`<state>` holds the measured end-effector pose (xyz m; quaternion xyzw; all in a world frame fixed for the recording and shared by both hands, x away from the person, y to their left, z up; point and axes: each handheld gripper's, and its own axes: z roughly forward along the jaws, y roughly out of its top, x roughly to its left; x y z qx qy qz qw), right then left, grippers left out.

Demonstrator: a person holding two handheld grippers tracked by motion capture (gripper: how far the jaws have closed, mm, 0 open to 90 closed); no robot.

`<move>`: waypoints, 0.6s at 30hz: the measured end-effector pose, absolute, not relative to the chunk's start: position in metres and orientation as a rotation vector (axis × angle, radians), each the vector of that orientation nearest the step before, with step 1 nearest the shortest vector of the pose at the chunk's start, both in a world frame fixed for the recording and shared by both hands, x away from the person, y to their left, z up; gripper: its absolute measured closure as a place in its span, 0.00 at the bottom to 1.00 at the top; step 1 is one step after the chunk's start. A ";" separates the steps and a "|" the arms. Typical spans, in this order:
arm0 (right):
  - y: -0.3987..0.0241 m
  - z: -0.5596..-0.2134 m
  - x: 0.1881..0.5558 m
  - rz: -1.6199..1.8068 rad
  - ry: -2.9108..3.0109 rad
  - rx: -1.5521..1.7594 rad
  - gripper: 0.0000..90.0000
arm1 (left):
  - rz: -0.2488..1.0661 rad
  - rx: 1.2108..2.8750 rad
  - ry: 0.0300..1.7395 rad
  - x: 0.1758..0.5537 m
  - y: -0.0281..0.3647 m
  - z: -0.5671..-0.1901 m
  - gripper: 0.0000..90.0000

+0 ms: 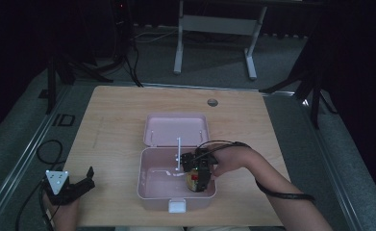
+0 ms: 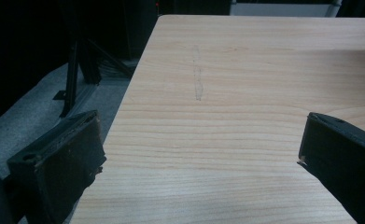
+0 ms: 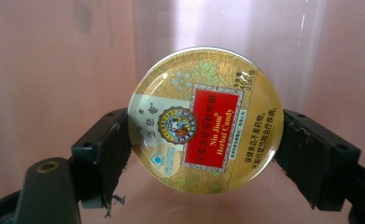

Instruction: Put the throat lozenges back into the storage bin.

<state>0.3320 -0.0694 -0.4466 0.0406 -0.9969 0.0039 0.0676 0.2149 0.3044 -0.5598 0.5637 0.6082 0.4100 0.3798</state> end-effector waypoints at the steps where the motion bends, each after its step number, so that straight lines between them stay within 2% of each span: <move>1: -0.069 -0.449 0.332 0.015 -3.008 0.132 0.23 | 1.047 1.443 1.553 0.215 0.304 -0.560 0.01; 10: -0.063 -0.474 0.328 0.097 -3.003 0.164 0.23 | 1.041 1.443 1.553 0.215 0.305 -0.560 0.01; 18: -0.063 -0.477 0.326 0.109 -2.989 0.172 0.20 | 1.046 1.439 1.544 0.214 0.305 -0.560 0.01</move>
